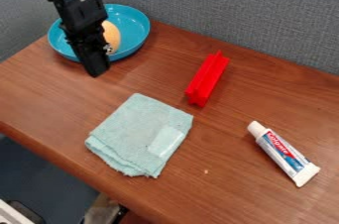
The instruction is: Put the yellow ball on the blue plate
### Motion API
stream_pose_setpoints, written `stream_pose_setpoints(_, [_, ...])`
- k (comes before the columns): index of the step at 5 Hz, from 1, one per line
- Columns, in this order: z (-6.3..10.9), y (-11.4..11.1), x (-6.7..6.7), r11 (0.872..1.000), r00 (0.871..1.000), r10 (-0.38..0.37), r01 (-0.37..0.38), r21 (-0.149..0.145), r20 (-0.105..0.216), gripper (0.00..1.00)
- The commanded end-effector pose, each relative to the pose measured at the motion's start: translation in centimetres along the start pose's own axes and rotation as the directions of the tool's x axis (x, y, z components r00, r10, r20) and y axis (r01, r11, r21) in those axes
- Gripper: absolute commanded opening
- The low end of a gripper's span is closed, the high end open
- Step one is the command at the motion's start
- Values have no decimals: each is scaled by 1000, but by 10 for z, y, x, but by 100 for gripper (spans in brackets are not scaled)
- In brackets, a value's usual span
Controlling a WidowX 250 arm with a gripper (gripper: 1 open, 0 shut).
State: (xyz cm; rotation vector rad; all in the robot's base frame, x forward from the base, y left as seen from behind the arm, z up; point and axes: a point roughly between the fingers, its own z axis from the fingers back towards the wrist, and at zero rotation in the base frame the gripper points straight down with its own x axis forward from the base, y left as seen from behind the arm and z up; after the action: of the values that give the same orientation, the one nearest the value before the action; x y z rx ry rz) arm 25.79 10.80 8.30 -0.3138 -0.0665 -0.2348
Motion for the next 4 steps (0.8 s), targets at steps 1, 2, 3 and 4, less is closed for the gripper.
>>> stream_pose_setpoints(1, [10,5,2,1000,999,0,-1,14,37,0])
stream_pose_setpoints(2, [8,9,3,1000,999,7,-7,5,34,0])
stream_pose_setpoints(3, [10,24,9,999,998,35,-36,9,43,0])
stream_pose_setpoints(4, [13,41,14,998,997,62,-63,16,48,0])
